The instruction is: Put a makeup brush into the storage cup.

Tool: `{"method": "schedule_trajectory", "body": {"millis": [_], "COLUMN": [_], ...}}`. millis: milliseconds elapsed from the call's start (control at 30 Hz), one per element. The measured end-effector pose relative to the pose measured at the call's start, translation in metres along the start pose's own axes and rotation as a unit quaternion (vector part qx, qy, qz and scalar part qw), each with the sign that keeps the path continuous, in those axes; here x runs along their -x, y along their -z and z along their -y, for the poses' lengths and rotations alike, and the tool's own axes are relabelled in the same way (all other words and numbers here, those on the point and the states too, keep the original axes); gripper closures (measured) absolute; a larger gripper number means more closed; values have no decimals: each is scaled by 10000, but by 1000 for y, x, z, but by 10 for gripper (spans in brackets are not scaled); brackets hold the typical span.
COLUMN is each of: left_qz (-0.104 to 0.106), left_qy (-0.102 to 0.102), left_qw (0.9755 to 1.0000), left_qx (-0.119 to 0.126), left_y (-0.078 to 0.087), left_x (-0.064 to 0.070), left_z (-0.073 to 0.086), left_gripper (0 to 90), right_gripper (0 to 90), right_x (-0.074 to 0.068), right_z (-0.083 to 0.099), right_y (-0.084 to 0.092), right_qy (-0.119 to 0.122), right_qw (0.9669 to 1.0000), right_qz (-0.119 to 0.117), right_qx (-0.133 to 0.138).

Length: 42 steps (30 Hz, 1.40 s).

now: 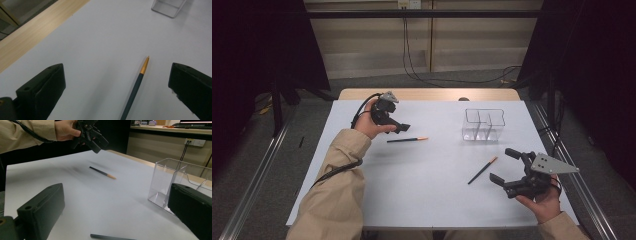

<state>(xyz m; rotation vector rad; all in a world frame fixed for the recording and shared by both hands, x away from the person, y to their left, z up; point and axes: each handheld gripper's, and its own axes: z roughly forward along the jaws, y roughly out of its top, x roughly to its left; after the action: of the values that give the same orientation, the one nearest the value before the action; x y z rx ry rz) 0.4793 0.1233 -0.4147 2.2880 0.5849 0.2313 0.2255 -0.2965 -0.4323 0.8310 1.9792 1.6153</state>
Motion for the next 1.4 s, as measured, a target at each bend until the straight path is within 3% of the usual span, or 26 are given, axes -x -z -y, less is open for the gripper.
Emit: {"method": "schedule_trajectory", "body": {"millis": [33, 100, 133, 200, 233, 267, 300, 533, 633, 700, 800, 867, 900, 1000, 1067, 1100, 1167, 1233, 1267, 1333, 1367, 1400], "left_qz": [2, 13, 36, 93, 93, 84, 110, 207, 280, 265, 275, 320, 320, 364, 411, 449, 480, 514, 528, 542, 580, 603], "left_qy": [-68, -2, -187, -199, -199, -61, -194, -205, -260, -402, -399, -500, -500, -551, -532, -566, -710, -679, -747, -718, -845, -837], "left_qw": [9998, 9998, 9991, 9979, 9979, 9980, 9968, 9951, 9924, 9894, 9889, 9852, 9852, 9818, 9816, 9806, 9764, 9755, 9737, 9738, 9710, 9701], "left_qx": [-169, -176, -381, -614, -614, -621, -769, -950, -1167, -1371, -1406, -1609, -1609, -1779, -1788, -1821, -1982, -2029, -2085, -2087, -2158, -2197], "left_y": [0, -1, 0, -1, -1, -4, -3, -10, -13, -15, -17, -20, -20, -24, -25, -25, -28, -30, -31, -31, -31, -31], "left_x": [0, 0, -2, -3, -3, -1, -2, 2, 4, 4, 6, 7, 7, 9, 10, 10, 11, 13, 13, 14, 13, 13], "left_z": [-2, -3, -4, -7, -7, -8, -9, -14, -16, -19, -20, -21, -21, -21, -20, -20, -20, -18, -18, -17, -17, -17], "left_gripper": [10, 10, 10, 10, 10, 10, 10, 6, 3, 1, 1, 1, 2, 20, 25, 33, 53, 73, 89, 118, 139, 160], "right_gripper": [2, 2, 2, 3, 3, 2, 2, 2, 3, 3, 3, 4, 4, 4, 4, 4, 4, 4, 4, 4, 4, 4], "right_x": [0, 0, 0, 0, 0, 0, 0, 0, 0, 0, 0, 0, 0, 0, 0, 0, 0, 0, 0, 0, 0, 0], "right_z": [0, 0, 0, 0, 0, 0, 0, 0, 0, 0, 0, 0, 0, 0, 0, 0, 0, 0, 0, 0, 0, 0], "right_y": [0, 0, -1, -1, -1, -1, 0, 0, 0, 0, 0, 0, 0, 0, 0, 0, 0, 0, 0, 0, 0, 0], "right_qy": [11, 15, 24, 21, 21, 19, 14, 0, -13, -13, -2, 2, 2, 3, -2, -3, -4, -13, -11, -11, -13, -11], "right_qw": [10000, 10000, 10000, 10000, 10000, 10000, 10000, 10000, 10000, 10000, 10000, 10000, 10000, 10000, 10000, 10000, 10000, 10000, 10000, 10000, 10000, 10000], "right_qz": [-4, -12, -17, -18, -18, -12, -14, -19, -26, -32, -29, -37, -37, -45, -52, -50, -44, -42, -36, -49, -41, -47], "right_qx": [-7, -5, -7, -6, -6, -11, -6, 3, 7, 5, 2, -1, -1, -5, -1, -1, 0, 4, 1, 6, 2, 2]}}
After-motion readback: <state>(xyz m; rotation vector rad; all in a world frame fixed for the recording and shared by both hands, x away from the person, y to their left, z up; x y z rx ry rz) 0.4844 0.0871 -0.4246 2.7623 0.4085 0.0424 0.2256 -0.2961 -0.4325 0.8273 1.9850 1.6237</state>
